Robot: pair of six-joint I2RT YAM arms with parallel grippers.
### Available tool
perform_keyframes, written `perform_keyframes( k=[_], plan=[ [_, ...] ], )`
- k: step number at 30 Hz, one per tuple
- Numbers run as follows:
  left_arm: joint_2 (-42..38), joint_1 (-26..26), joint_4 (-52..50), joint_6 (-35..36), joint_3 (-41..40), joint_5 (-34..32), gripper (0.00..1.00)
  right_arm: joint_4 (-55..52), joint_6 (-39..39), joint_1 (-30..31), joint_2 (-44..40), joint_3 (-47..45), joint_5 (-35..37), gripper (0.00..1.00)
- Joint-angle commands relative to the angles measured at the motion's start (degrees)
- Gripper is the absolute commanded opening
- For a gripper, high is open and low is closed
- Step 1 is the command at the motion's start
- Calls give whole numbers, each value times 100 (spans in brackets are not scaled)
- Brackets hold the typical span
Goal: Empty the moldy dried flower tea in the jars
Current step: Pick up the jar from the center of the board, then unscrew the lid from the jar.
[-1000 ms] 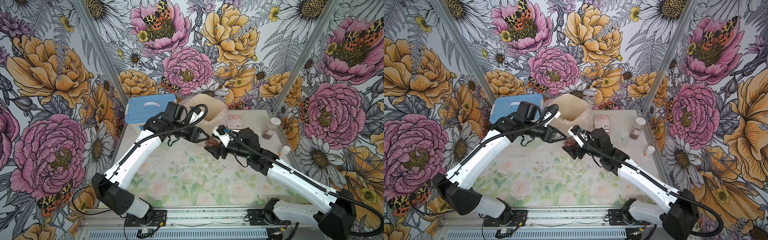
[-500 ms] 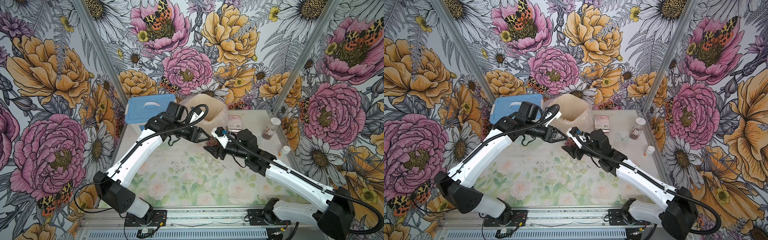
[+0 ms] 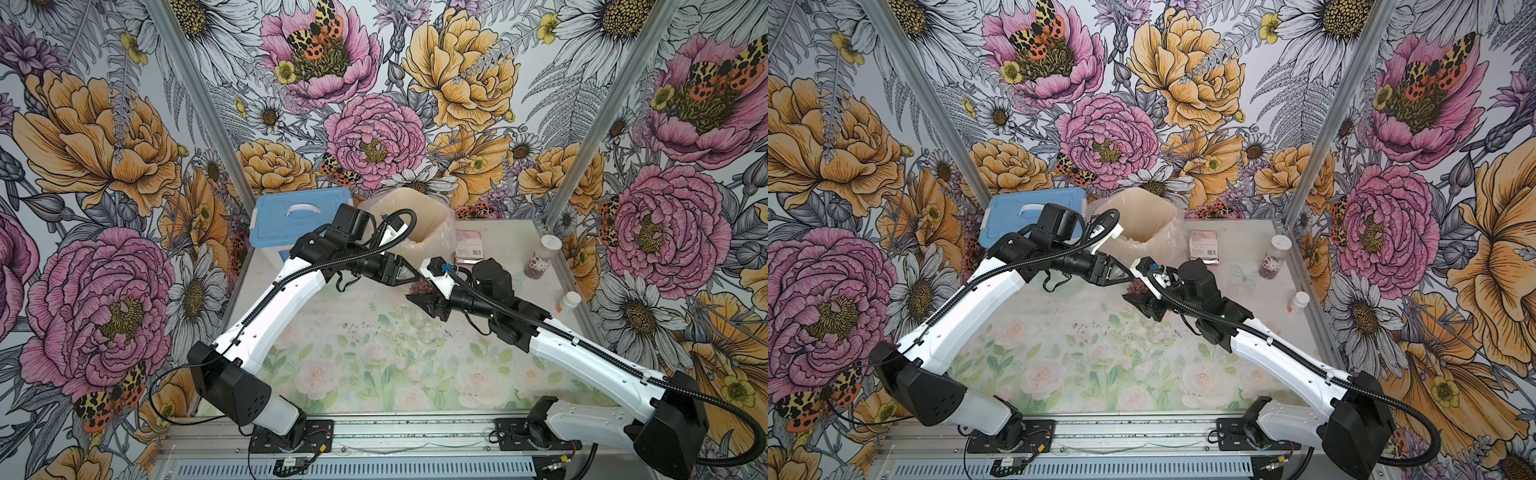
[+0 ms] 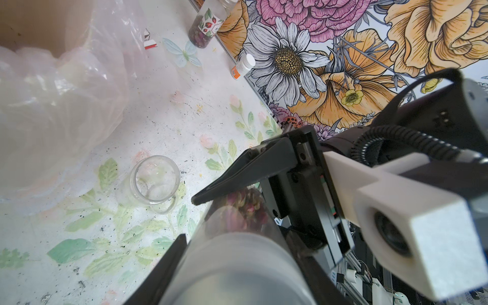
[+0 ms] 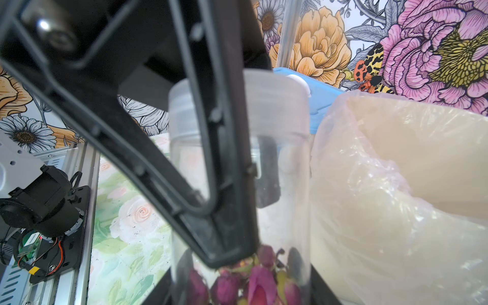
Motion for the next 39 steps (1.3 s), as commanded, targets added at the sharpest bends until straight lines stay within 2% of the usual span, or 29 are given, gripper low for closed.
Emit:
perform_keyframes(
  k=[1,5,7,13,18,23,27,33,39],
  plan=[
    [36,-26,139,-49,43,220,40,75,45,0,6,-48,115,23],
    [2,-24,133,-11,55,167,51,75,54,-4,-41,-102,125,12],
    [-22,-24,136,1,67,107,59,71,60,-2,-76,-139,132,8],
    [-154,-11,137,50,56,-133,78,72,138,-17,-129,-229,139,3],
    [-338,78,144,167,54,-334,87,73,268,-94,-164,-290,29,3],
    [-832,572,330,589,-165,-333,90,59,479,-340,-341,-420,-351,2],
    [-1310,940,716,1172,-516,201,92,5,703,-674,-486,-481,-957,2],
    [-1505,910,734,2139,-732,1248,98,-6,1188,-957,-587,-329,-2129,3],
    [-1259,711,732,2357,-687,1802,99,-5,1429,-960,-565,-172,-2607,3]
  ],
)
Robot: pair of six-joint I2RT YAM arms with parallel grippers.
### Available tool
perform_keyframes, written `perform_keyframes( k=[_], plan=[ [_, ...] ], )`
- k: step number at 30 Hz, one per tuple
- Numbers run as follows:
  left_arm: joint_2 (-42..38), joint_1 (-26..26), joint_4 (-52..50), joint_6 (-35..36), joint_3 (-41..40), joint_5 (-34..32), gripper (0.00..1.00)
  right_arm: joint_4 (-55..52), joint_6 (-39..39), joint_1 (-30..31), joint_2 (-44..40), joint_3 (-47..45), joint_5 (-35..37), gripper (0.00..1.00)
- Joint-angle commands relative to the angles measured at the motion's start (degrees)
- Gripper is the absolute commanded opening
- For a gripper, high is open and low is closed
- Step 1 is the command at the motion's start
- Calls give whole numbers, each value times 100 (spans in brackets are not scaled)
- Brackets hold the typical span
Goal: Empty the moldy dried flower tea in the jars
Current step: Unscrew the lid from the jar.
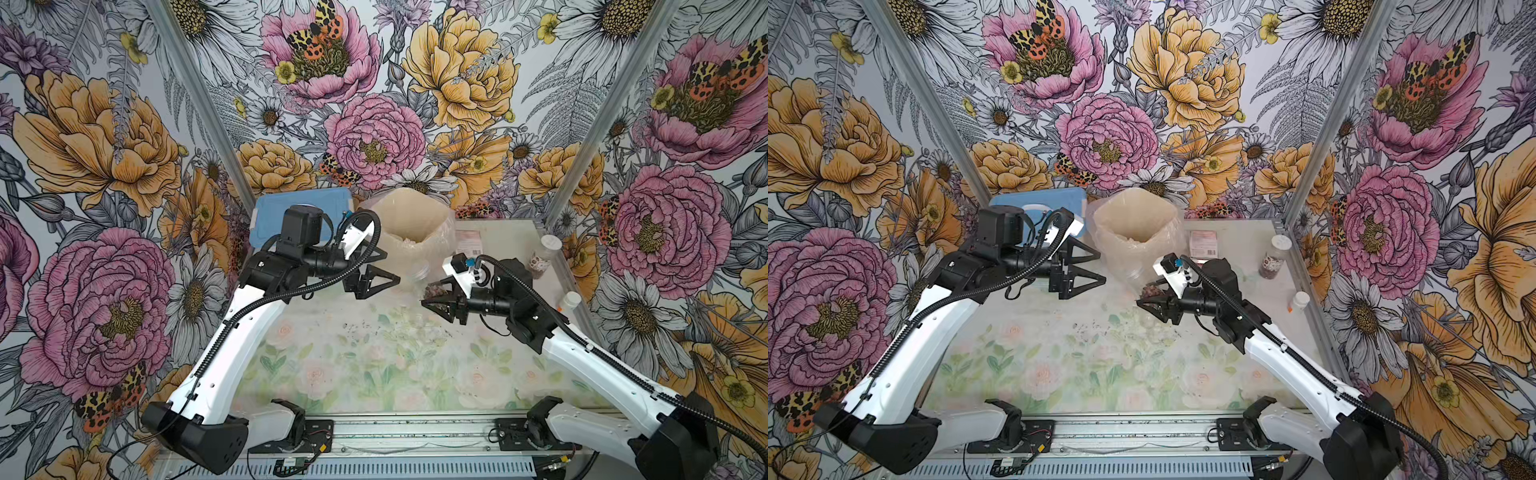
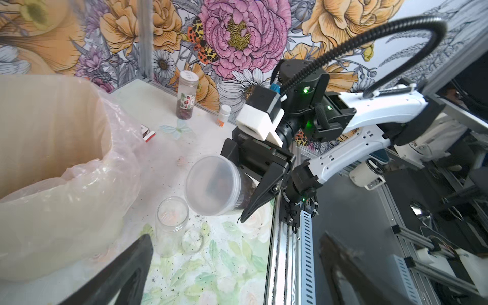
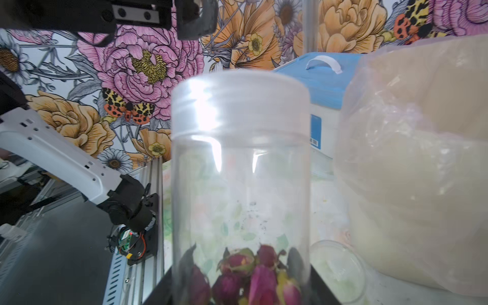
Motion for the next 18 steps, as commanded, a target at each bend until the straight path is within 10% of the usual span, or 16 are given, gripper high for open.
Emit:
perform_keyframes(
  k=[1,18],
  plan=[
    [151,-141,120,385,-45,632,99,80,220,-13,-80,265,-500,4],
    [902,-484,118,318,199,822,92,81,252,2,-36,237,-611,5]
  ],
)
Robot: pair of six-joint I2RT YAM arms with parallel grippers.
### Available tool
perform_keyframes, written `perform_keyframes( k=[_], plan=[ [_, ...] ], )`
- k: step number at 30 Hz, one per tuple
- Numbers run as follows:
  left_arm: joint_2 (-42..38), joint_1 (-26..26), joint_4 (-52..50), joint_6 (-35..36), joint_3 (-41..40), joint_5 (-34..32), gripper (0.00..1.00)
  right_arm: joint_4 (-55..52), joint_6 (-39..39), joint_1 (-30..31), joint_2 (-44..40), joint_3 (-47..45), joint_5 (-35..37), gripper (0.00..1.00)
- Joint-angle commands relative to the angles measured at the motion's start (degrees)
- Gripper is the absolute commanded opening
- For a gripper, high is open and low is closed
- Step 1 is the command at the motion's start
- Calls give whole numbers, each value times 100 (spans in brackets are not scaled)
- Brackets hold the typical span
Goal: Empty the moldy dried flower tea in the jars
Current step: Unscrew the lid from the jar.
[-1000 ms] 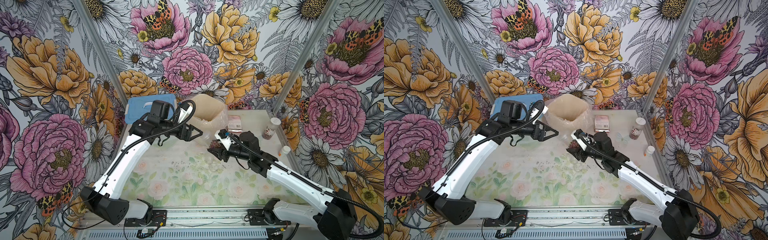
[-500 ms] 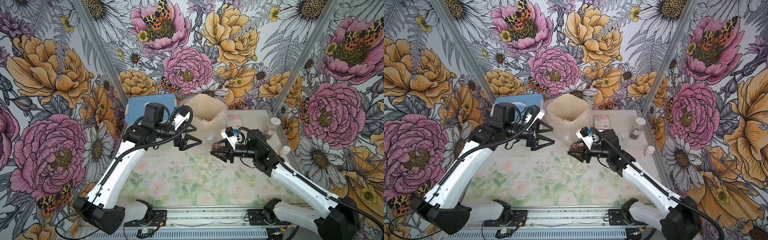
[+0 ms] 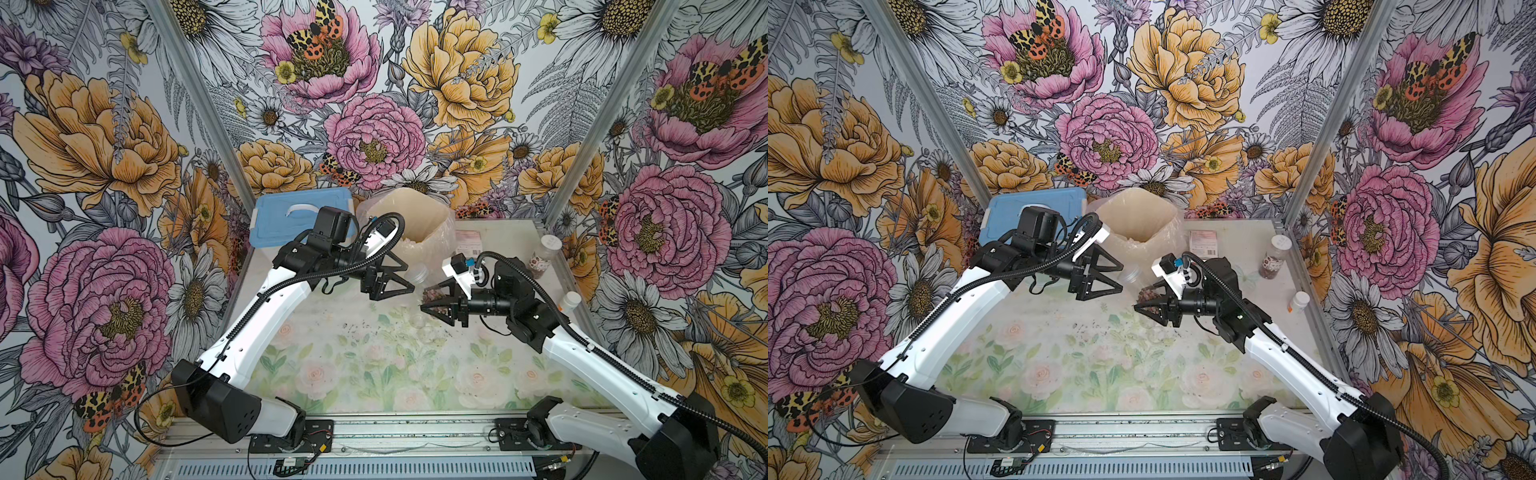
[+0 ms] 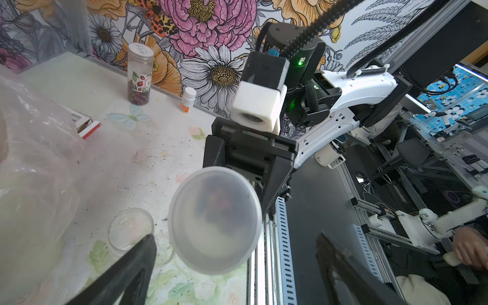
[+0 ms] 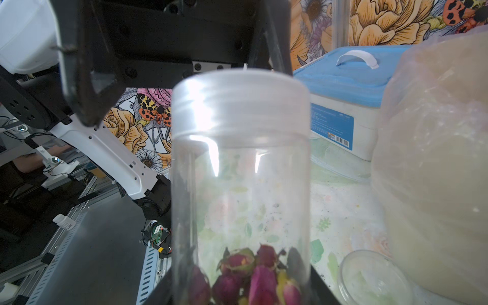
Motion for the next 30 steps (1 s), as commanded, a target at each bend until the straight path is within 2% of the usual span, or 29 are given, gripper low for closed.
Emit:
perform_keyframes(
  k=[1,14,18,22,26,30],
  plan=[
    [80,-110,118,45,205,208,91,107,15,-3,-30,163,-128,5],
    [226,-200,118,-16,331,10,68,107,-24,3,23,150,-108,5],
    [257,-194,118,-65,365,-74,54,107,-26,3,26,150,-104,5],
    [285,-204,112,-187,426,-164,50,107,-26,2,50,122,-59,5],
    [301,-221,115,-369,462,-359,47,98,-113,2,41,72,207,4],
    [303,-338,110,-764,536,-1029,42,19,-305,4,-67,5,907,1]
  ],
)
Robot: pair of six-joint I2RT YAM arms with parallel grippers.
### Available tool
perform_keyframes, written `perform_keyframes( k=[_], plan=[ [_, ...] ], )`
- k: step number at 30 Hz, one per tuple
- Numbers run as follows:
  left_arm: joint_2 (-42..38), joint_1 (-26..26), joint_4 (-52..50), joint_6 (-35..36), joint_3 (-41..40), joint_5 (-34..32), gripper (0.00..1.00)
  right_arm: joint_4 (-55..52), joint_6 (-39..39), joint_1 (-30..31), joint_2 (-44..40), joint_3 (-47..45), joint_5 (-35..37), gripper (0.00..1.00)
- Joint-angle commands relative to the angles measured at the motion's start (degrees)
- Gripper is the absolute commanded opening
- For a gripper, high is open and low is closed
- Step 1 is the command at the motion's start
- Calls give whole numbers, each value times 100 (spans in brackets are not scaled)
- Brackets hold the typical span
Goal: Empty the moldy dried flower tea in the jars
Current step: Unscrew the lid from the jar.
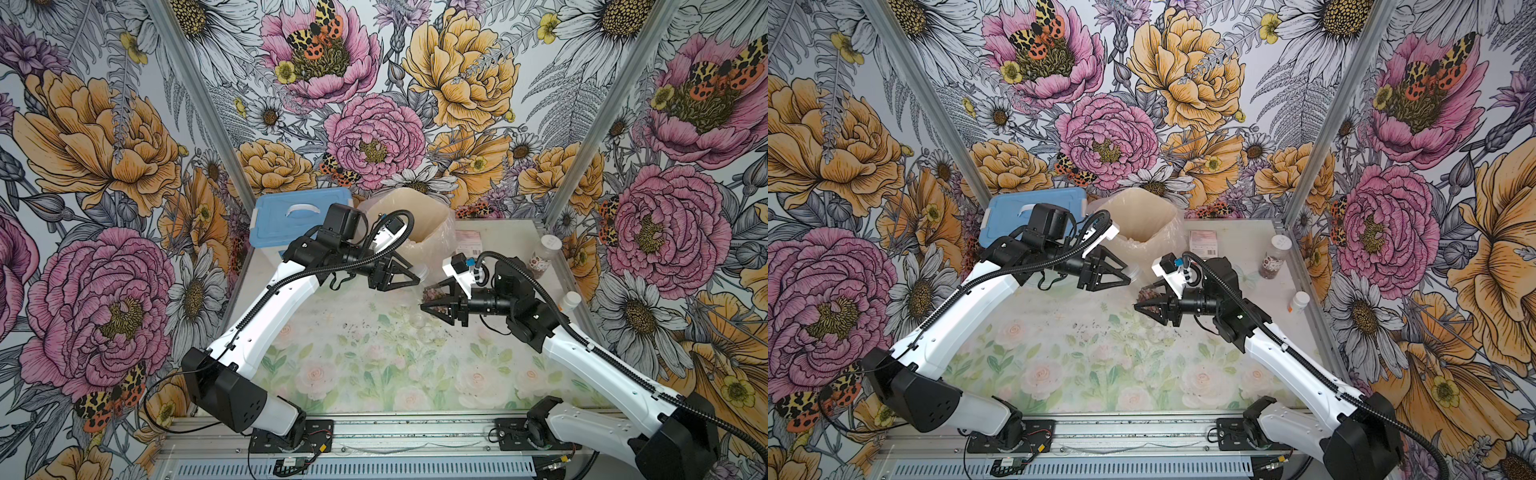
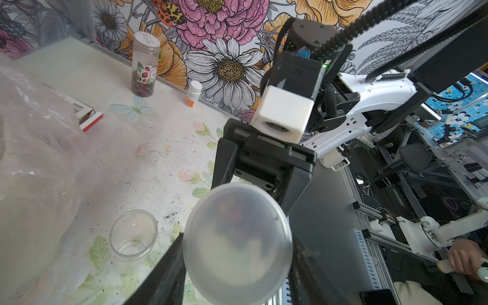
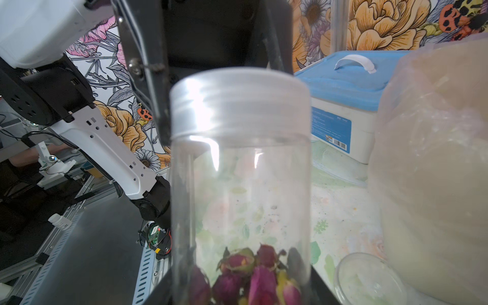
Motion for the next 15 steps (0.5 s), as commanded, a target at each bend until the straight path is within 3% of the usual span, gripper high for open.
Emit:
perform_keyframes(
  k=[1,9,15],
  plan=[
    [8,-198,117,-454,223,-726,42,-27,-222,0,-113,-13,922,1],
    [88,-816,116,-1658,444,-2503,42,-36,-433,182,-444,-122,2960,0],
    [361,-1193,113,-2520,710,-3353,41,-20,-524,497,-521,-175,4341,0]
  ],
)
